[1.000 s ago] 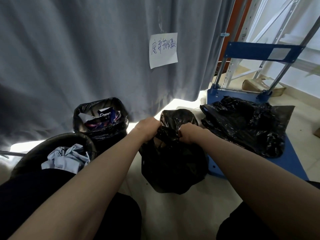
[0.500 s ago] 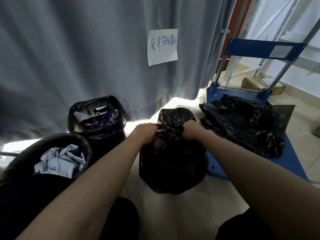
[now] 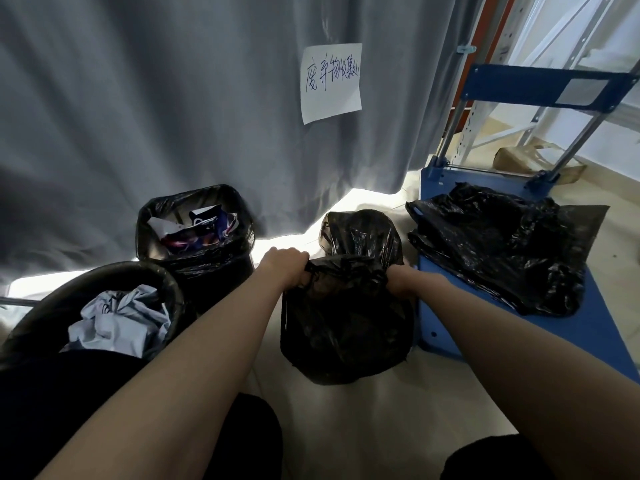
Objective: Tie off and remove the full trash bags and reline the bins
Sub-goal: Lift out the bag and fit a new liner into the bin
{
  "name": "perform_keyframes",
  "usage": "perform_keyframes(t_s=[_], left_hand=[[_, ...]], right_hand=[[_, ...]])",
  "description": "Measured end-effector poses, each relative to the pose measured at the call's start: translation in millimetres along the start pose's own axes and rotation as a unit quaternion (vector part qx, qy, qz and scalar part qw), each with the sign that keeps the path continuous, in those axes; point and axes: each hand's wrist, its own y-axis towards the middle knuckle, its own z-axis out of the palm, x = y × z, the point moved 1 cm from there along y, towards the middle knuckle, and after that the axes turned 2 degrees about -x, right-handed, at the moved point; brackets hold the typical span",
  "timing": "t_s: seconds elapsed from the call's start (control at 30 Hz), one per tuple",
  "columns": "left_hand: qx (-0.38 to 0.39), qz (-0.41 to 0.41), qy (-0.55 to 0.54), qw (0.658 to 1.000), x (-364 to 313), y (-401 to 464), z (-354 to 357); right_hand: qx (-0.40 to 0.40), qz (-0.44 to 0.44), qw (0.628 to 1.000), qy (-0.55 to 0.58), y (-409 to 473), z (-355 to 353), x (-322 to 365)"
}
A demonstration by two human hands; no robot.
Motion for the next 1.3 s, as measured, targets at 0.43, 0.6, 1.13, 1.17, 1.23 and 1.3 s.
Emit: perform_keyframes(t_s=[0.43, 0.6, 1.13, 1.17, 1.23, 1.3], left_hand=[[-0.091, 0.137, 0.031, 0.986, 7, -59, -8], [-0.121, 0.219, 0.045, 0.967, -1, -85, -3], [-0.108, 0.187, -0.036, 0.976, -24, -89, -41], [-0.107, 0.171, -0.042, 0.979, -18, -86, -44], [-0.101, 0.151, -0.052, 0.982, -9, -81, -47], [-0.082, 0.139, -0.051, 0.986, -6, -79, -47]], right_hand=[[-0.228, -0.093, 0.968, -0.056, -73, -2, 21], [-0.300, -0.121, 0.945, -0.051, -101, 15, 4], [-0.290, -0.206, 0.926, -0.125, -124, 35, 8], [-0.319, -0.208, 0.917, -0.116, -120, 32, 12], [-0.350, -0.220, 0.906, -0.094, -111, 27, 20], [-0.328, -0.233, 0.912, -0.076, -99, 29, 27]])
